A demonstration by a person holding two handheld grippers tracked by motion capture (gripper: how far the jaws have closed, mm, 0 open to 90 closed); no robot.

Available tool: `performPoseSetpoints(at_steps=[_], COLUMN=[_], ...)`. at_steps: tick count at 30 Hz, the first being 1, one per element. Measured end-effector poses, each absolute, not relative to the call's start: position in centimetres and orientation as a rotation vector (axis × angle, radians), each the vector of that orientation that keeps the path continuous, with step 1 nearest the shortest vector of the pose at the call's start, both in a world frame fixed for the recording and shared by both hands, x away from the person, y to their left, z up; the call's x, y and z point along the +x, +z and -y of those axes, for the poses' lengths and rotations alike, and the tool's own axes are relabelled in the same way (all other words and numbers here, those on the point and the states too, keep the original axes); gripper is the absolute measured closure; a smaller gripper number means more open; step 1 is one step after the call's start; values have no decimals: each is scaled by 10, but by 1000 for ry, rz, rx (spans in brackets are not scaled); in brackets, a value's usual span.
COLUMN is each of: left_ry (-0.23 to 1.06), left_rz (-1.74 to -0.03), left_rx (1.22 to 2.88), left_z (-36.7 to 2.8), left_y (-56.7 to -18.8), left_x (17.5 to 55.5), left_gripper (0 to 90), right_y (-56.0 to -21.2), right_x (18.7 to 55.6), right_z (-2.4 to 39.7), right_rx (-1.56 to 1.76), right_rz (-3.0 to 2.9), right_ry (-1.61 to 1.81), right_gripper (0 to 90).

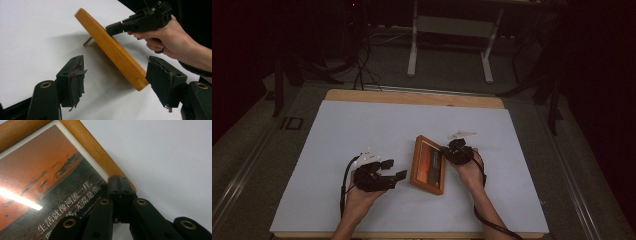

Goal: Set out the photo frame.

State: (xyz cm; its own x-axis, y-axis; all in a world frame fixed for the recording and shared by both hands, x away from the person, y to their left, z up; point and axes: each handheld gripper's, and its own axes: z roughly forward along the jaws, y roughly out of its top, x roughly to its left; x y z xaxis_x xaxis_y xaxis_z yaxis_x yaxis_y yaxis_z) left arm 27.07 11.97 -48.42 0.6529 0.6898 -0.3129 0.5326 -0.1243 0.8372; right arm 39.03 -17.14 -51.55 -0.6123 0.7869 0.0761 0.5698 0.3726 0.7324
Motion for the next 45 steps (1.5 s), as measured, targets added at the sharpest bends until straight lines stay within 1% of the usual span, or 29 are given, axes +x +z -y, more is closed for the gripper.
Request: performPoseSetpoints(at_steps=[7,12,20,27,32,36,39,41,45], left_ry=[164,179,172,186,153,102,35,23,4], left_rz=[-979,-1003,-1021,-1074,-1119,-1145,-1152,-1167,-1186], left_rx=[1811,1839,1874,1871,1842,1819,1797,1776,1761], left_z=[-104,-90,-62,-51,-48,-48,-48,-47,-47], left_y=[-489,-494,-506,-515,-518,-521,-521,-521,-521], left_x=[267,266,269,273,278,282,282,282,282], left_gripper=[247,155,147,153,213,297,399,464,496], right_y=[-516,-516,-516,-516,-516,-516,-516,-516,-516], right_x=[390,390,390,390,390,389,390,389,390], right_z=[171,171,171,171,171,171,171,171,172], right_rx=[1197,1197,1196,1196,1195,1199,1197,1207,1218], right_rz=[-2349,-2348,-2346,-2343,-2342,-2337,-2341,-2337,-2334], right_ry=[1083,1077,1080,1080,1078,1086,1082,1085,1090], right_gripper=[900,900,900,900,900,900,900,900,900])
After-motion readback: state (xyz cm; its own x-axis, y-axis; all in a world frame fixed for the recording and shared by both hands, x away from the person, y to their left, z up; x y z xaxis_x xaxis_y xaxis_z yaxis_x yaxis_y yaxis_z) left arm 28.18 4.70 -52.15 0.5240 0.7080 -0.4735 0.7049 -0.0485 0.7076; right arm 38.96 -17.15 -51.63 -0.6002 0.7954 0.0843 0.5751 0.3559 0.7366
